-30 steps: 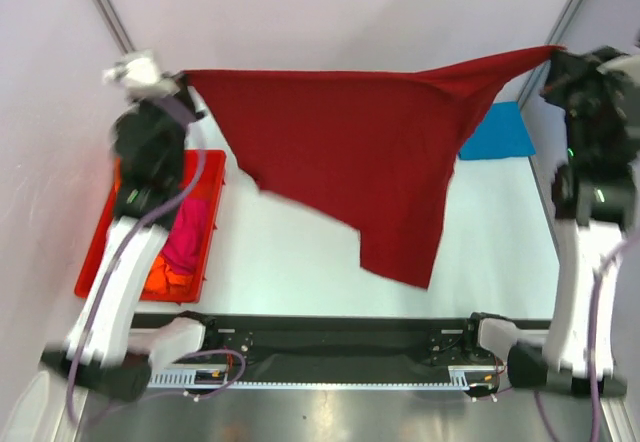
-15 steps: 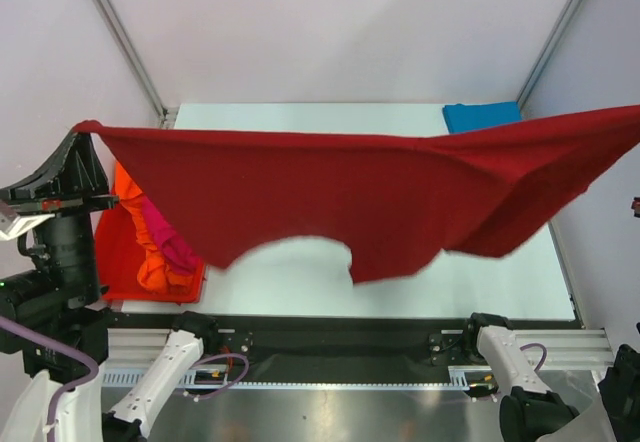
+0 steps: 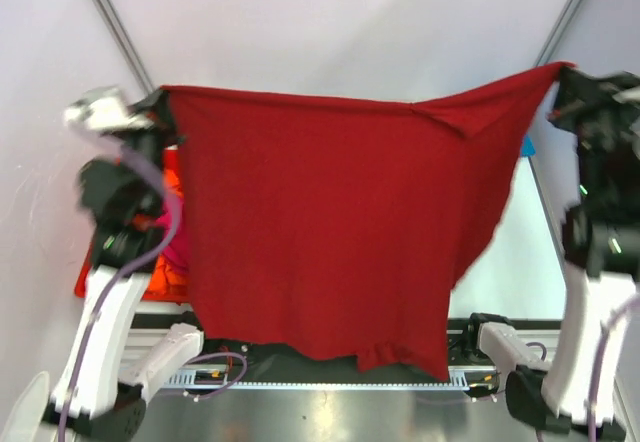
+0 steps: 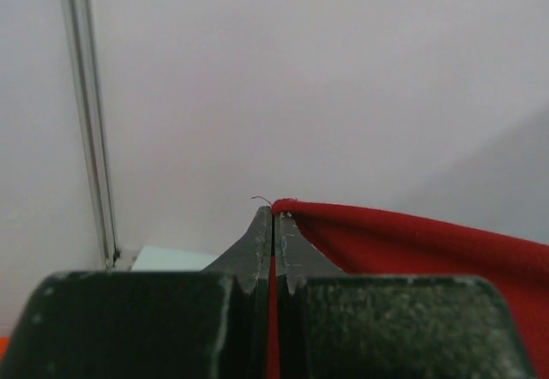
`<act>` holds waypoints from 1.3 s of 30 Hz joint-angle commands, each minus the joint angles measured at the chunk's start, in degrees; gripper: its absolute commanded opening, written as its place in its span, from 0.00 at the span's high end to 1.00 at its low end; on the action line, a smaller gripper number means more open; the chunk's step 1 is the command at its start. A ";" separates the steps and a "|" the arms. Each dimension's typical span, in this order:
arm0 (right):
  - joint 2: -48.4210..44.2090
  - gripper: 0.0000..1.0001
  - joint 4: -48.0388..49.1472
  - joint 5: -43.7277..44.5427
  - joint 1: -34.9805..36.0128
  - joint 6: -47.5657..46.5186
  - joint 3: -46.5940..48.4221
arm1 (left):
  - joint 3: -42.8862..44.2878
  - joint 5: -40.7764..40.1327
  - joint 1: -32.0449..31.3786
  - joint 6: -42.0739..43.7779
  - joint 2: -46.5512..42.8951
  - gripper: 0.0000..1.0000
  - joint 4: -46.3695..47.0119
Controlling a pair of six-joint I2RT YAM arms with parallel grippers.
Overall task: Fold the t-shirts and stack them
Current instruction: Flatten the tshirt out
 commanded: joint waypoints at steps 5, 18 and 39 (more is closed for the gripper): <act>11.16 1.00 21.74 0.93 0.12 1.05 -19.07 | -7.01 -2.36 0.42 1.20 22.38 1.00 14.65; 48.78 1.00 37.41 1.54 1.18 -1.58 -15.50 | 13.01 -4.74 0.68 3.04 68.18 1.00 22.58; 52.41 1.00 20.28 2.77 4.69 4.30 -7.83 | 32.35 -0.17 4.81 1.90 84.28 1.00 8.08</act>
